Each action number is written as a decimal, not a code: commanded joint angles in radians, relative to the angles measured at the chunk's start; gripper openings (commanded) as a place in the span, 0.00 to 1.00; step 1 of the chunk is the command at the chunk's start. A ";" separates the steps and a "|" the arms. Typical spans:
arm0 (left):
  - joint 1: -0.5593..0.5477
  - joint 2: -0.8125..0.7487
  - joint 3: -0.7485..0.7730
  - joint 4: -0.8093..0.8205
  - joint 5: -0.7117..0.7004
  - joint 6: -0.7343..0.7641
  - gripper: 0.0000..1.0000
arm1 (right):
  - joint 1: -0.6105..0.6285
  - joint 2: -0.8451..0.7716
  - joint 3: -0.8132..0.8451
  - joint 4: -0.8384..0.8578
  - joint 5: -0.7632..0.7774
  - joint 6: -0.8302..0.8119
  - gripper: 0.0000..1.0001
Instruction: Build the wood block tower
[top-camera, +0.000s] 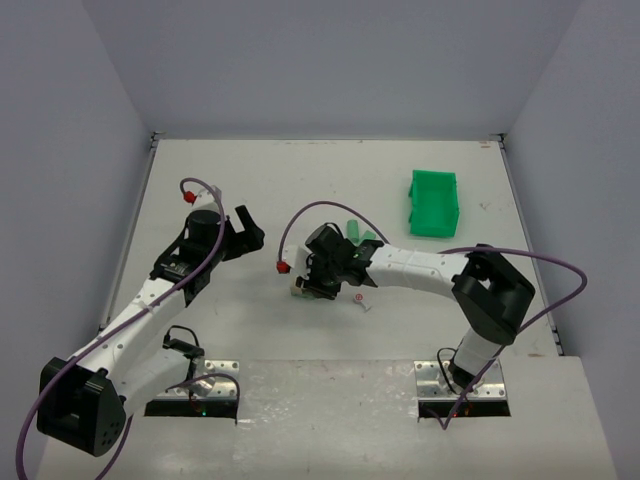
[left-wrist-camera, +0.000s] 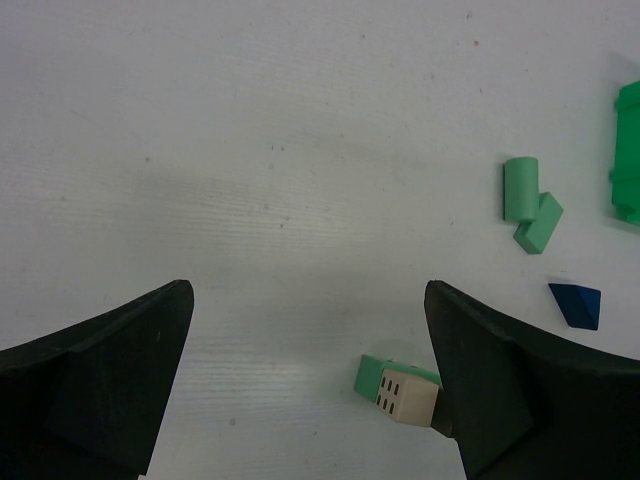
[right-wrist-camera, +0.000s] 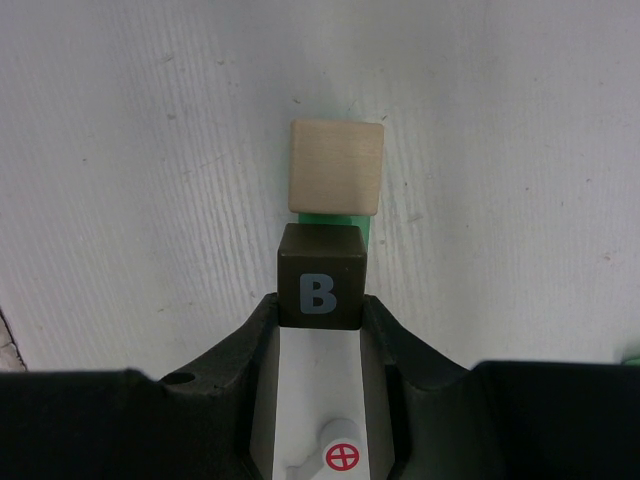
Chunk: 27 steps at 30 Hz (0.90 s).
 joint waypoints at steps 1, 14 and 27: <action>-0.004 -0.010 0.008 0.031 0.007 0.001 1.00 | 0.005 0.005 0.052 0.014 0.009 0.004 0.26; -0.004 -0.003 0.007 0.033 0.011 0.001 1.00 | 0.005 0.030 0.079 0.008 0.020 0.009 0.28; -0.004 0.000 0.005 0.035 0.012 0.001 1.00 | 0.005 0.049 0.094 -0.019 0.016 0.003 0.29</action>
